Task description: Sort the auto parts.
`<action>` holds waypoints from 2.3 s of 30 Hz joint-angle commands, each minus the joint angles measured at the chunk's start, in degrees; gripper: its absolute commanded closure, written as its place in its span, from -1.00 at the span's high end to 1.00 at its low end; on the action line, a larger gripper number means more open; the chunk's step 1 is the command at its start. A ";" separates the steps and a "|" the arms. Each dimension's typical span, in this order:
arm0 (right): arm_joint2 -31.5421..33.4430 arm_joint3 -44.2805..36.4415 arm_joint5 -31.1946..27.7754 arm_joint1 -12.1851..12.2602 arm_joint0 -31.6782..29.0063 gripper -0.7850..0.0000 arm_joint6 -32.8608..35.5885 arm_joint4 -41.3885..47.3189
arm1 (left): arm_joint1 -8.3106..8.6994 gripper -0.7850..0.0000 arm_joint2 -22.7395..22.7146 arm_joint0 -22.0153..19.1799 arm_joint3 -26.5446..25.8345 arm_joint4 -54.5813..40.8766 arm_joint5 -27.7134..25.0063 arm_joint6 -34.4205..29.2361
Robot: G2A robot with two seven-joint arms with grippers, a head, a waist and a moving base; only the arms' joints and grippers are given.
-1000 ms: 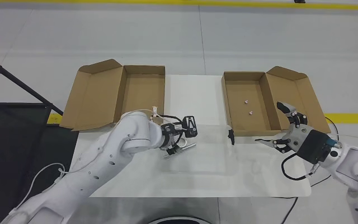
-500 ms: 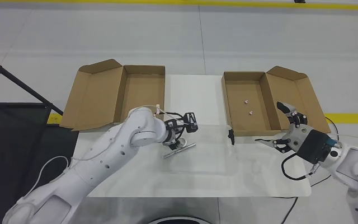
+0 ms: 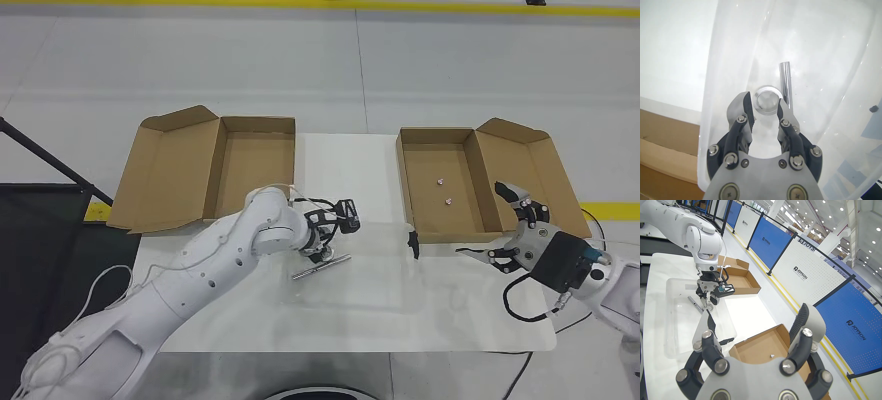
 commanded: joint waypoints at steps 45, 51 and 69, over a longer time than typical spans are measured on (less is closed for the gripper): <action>0.00 0.00 0.00 0.00 0.00 1.00 0.00 0.00 | -0.30 0.00 -1.88 3.49 -4.34 2.04 1.36 -1.38; 0.00 0.00 0.00 0.00 0.00 1.00 0.00 0.00 | -0.40 -0.86 -2.18 3.33 -4.43 1.64 1.14 -1.71; 0.00 0.00 0.00 0.00 0.00 1.00 0.00 0.00 | 5.28 -1.00 -23.35 14.27 -19.51 -4.74 -1.47 5.17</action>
